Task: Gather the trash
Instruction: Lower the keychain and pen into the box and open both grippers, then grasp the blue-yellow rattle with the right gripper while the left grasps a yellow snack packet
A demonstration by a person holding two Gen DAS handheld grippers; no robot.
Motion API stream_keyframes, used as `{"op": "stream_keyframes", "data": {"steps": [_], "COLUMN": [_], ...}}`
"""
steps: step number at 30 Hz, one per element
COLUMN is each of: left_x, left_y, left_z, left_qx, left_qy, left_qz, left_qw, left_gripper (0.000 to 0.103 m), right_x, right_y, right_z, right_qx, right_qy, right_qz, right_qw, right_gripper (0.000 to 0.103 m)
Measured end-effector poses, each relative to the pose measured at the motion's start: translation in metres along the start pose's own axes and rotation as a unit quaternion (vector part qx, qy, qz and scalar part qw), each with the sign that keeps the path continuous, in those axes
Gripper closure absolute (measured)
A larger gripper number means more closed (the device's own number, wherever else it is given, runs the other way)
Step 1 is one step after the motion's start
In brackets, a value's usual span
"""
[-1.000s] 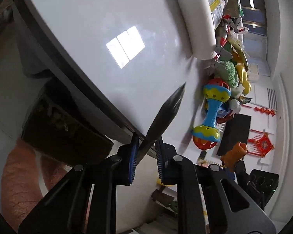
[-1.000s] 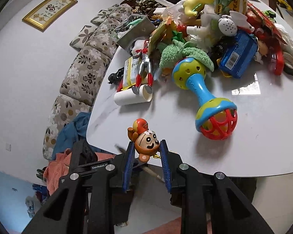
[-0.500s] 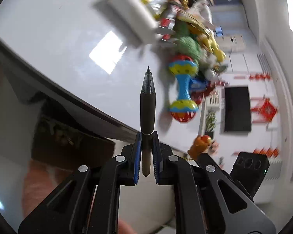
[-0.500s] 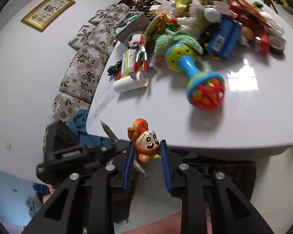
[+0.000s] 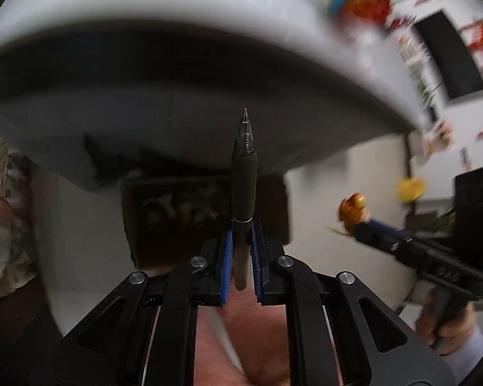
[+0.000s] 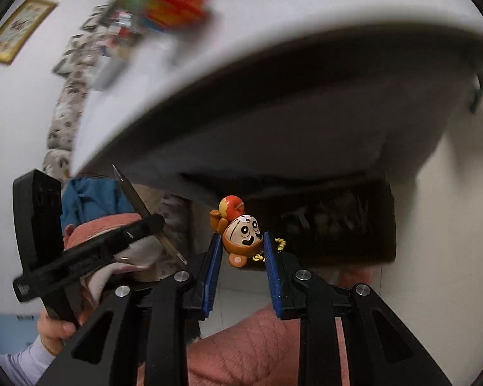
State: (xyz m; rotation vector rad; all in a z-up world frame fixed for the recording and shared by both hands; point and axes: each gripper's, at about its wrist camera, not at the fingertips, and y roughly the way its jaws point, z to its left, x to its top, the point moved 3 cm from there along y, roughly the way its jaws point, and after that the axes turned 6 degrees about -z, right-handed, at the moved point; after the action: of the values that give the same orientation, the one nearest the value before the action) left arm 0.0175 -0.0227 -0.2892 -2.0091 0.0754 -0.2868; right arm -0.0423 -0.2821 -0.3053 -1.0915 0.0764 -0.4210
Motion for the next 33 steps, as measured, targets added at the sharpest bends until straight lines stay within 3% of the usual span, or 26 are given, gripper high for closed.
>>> {"op": "stream_keyframes", "data": {"steps": [7,14,16,17,18,20,21,23,28,33], "left_x": [-0.028,-0.048,-0.051,-0.053,-0.054,-0.054,-0.054,-0.051,-0.041,-0.040], "left_y": [0.137,0.214,0.230,0.235,0.240,0.243,0.242,0.235,0.206,0.142], "left_z": [0.030,0.070,0.077,0.080,0.086,0.094,0.097,0.097,0.085,0.060], "left_qx": [0.060,0.104,0.118,0.128,0.141,0.166,0.186,0.203,0.199,0.154], "left_qy": [0.010,0.005,0.009,0.007,0.000,-0.015,-0.014,-0.009,-0.012,-0.012], "left_qz": [0.085,0.127,0.139,0.143,0.149,0.155,0.154,0.145,0.154,0.134], "left_qw": [0.9945,0.9864,0.9833,0.9814,0.9788,0.9737,0.9704,0.9682,0.9676,0.9789], "left_gripper": [0.093,0.093,0.093,0.092,0.086,0.055,0.034,0.031,0.030,0.030], "right_x": [-0.020,-0.023,-0.020,-0.017,-0.012,-0.004,0.002,0.009,0.017,0.021], "right_y": [0.104,0.178,0.191,0.196,0.198,0.195,0.191,0.179,0.136,0.046], "right_z": [-0.083,-0.125,-0.130,-0.129,-0.128,-0.123,-0.122,-0.119,-0.103,-0.037], "right_qx": [-0.050,-0.075,-0.079,-0.084,-0.095,-0.107,-0.110,-0.104,-0.092,-0.036], "right_qy": [0.059,0.067,0.061,0.056,0.043,0.026,0.026,0.036,0.045,-0.014], "right_qz": [0.048,0.089,0.095,0.098,0.094,0.088,0.087,0.076,0.059,0.021], "right_qw": [0.996,0.991,0.990,0.990,0.990,0.990,0.990,0.991,0.993,0.999], "right_gripper": [0.076,0.076,0.072,0.046,0.025,0.025,0.023,0.020,0.013,0.013]}}
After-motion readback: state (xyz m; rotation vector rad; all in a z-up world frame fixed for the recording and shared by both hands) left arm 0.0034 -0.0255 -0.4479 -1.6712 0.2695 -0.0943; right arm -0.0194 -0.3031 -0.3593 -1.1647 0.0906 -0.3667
